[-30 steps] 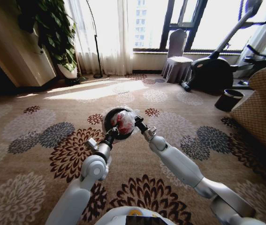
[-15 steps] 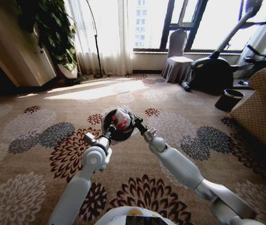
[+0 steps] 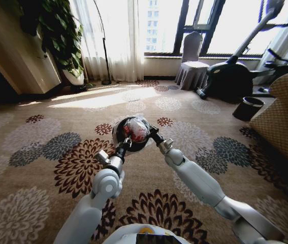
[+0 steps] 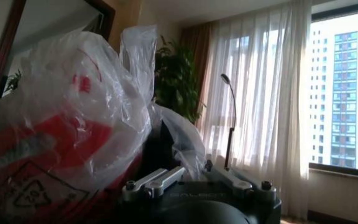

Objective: Pick up the trash from the ground and place it into the trash bin.

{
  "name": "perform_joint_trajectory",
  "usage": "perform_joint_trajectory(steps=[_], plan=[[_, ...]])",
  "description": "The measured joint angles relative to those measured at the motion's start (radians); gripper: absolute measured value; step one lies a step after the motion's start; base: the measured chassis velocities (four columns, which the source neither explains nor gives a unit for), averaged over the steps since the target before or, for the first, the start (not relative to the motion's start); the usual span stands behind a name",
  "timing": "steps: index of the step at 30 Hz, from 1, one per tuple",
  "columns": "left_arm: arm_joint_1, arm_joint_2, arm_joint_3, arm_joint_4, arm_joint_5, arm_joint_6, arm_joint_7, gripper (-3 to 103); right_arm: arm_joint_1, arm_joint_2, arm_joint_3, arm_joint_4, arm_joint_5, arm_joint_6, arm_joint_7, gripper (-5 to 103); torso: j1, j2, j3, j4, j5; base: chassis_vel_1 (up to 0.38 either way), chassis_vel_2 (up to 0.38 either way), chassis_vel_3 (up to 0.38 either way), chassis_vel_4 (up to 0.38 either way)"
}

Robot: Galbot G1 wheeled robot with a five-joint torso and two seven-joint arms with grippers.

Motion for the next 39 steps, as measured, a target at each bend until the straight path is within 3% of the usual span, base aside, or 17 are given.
perform_joint_trajectory(steps=[2,6,9,11,15,18,20,21,23,24,25,28,29,34,36,39], plan=[[0.001,0.004,0.001,0.012,0.033,-0.019,0.004,62,-0.011,-0.005,0.012,0.01,0.003,-0.003,0.0,0,0.0,0.0,0.0,0.0001,0.0,0.0,0.0,0.0,0.0],[-0.008,0.0,-0.004,0.015,0.016,-0.02,0.002,68,-0.018,-0.007,0.015,0.016,0.003,-0.004,0.0,0,0.0,0.0,0.0,0.0003,0.0,0.0,0.0,0.0,0.0],[0.004,0.007,-0.008,-0.005,0.004,-0.014,0.011,85,-0.021,-0.013,0.018,0.02,0.003,-0.008,0.0,0,0.0,0.0,0.0,0.0001,-0.0001,0.0,0.0,0.0,0.0],[0.04,0.019,-0.003,-0.039,0.007,-0.012,0.043,94,-0.02,-0.015,0.02,0.02,0.003,-0.008,0.0,0,0.0,0.0,0.0,0.0001,0.0,0.0,0.0,0.0,0.0],[0.098,0.041,0.003,-0.098,0.04,-0.015,0.099,100,-0.013,-0.014,0.02,0.014,0.004,-0.01,0.0,0,0.0,0.0,0.0,0.0005,0.0,0.0,0.0,0.0,0.0],[0.127,0.056,0.002,-0.127,0.059,-0.021,0.147,100,-0.009,-0.012,0.019,0.008,0.004,-0.01,0.0,0,0.0,0.0,0.0,0.0005,-0.0001,0.0,0.0,0.0,0.0],[0.154,0.078,0.001,-0.128,0.121,-0.058,0.249,100,-0.008,-0.01,0.016,0.005,0.004,-0.011,0.0,0,0.0,0.0,0.0,0.0004,0.0001,0.0,0.0,0.0,0.0],[0.154,0.078,0.001,-0.128,0.121,-0.058,0.249,100,-0.008,-0.01,0.016,0.005,0.004,-0.011,0.0,0,0.0,0.0,0.0,0.0004,0.0001,0.0,0.0,0.0,0.0],[0.156,0.092,-0.011,-0.085,0.198,-0.095,0.347,102,-0.009,-0.008,0.014,0.008,0.004,-0.013,0.0,0,0.0,0.0,0.0,0.0002,0.0,0.0,0.0,0.0,0.0],[0.141,0.097,-0.03,-0.006,0.321,-0.161,0.426,99,-0.009,-0.008,0.01,0.014,0.004,-0.013,0.0,0,0.0,0.0,0.0,0.0003,0.0001,0.0,0.0,0.0,0.0],[0.141,0.097,-0.03,-0.006,0.321,-0.161,0.426,99,-0.009,-0.008,0.01,0.014,0.004,-0.013,0.0,0,0.0,0.0,0.0,0.0003,0.0001,0.0,0.0,0.0,0.0],[0.062,0.095,-0.104,0.219,0.668,-0.386,0.554,90,-0.021,-0.025,0.002,0.035,0.006,-0.013,-0.001,0,0.0,0.0,0.0,0.0004,-0.0005,0.0,0.0,0.0,0.0],[0.044,0.102,-0.12,0.263,0.724,-0.432,0.586,85,-0.031,-0.031,0.006,0.041,0.005,-0.013,-0.001,0,0.0,0.0,0.0,0.0,-0.0003,0.0,0.0,0.0,0.0],[0.02,0.121,-0.13,0.299,0.761,-0.477,0.645,79,-0.049,-0.038,0.022,0.048,0.001,-0.013,0.0,0,0.0,0.0,0.0,-0.0001,-0.0002,0.0,0.0,0.0,0.0],[-0.002,0.125,-0.125,0.304,0.771,-0.497,0.699,75,-0.056,-0.037,0.026,0.05,-0.004,-0.012,0.0,0,0.0,0.0,0.0,0.0002,-0.0001,0.0,0.0,0.0,0.0],[-0.021,0.129,-0.113,0.308,0.785,-0.498,0.718,74,-0.057,-0.034,0.026,0.05,-0.011,-0.01,0.0,0,0.0,0.0,0.0,0.0004,0.0,0.0,0.0,0.0,0.0]])
